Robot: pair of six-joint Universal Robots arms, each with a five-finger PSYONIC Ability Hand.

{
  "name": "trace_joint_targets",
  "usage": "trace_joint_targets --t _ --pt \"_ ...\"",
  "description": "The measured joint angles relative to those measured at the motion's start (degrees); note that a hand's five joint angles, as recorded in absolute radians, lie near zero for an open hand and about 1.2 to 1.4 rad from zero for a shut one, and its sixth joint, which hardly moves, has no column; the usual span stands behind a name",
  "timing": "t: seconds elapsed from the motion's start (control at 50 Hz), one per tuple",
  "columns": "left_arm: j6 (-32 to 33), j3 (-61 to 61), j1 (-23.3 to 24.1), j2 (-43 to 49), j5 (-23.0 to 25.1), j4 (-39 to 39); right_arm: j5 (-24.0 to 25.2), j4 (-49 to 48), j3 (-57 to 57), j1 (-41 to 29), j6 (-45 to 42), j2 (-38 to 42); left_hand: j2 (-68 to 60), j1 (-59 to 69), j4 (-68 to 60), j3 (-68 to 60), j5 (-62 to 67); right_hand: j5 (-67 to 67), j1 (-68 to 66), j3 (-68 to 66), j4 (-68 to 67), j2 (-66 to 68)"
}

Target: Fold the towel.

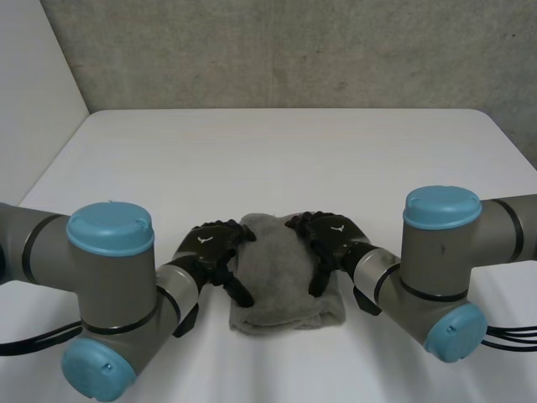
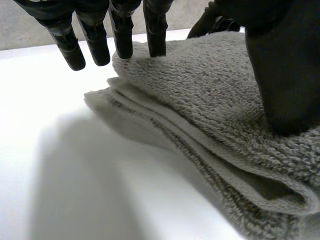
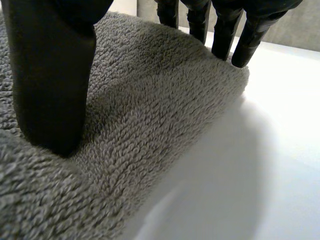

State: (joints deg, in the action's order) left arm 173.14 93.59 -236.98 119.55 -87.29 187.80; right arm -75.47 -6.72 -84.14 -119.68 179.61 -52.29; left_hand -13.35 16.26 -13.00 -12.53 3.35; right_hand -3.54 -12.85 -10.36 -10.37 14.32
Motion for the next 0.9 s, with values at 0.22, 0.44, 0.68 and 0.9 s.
trace_joint_targets --t 0.22,0.44,0.68,0.9 --pt "0.0 0.9 -1.6 -0.6 -0.3 -0.2 -0.6 0.4 1.5 -1.1 -0.1 0.5 0.0 0.0 0.0 0.0 0.0 0.0 0.2 0.0 0.0 0.0" --pt "-0.2 -2.6 -1.5 -6.9 -0.9 -0.3 -3.0 2.6 1.5 0.5 -0.5 -11.7 0.0 0.0 0.0 0.0 0.0 0.0 0.2 0.0 0.0 0.0" --pt "-0.8 -12.0 -2.0 -15.9 -2.0 -5.0 -6.6 4.3 4.3 5.6 -1.8 -26.3 0.1 0.0 0.0 0.0 0.0 0.0 0.2 0.0 0.0 0.0" --pt "-0.8 -18.5 -4.5 -16.9 -9.2 -13.7 -7.9 8.4 6.7 8.2 -2.9 -29.1 0.1 0.0 0.0 0.0 0.0 0.0 0.2 0.0 0.0 0.0"
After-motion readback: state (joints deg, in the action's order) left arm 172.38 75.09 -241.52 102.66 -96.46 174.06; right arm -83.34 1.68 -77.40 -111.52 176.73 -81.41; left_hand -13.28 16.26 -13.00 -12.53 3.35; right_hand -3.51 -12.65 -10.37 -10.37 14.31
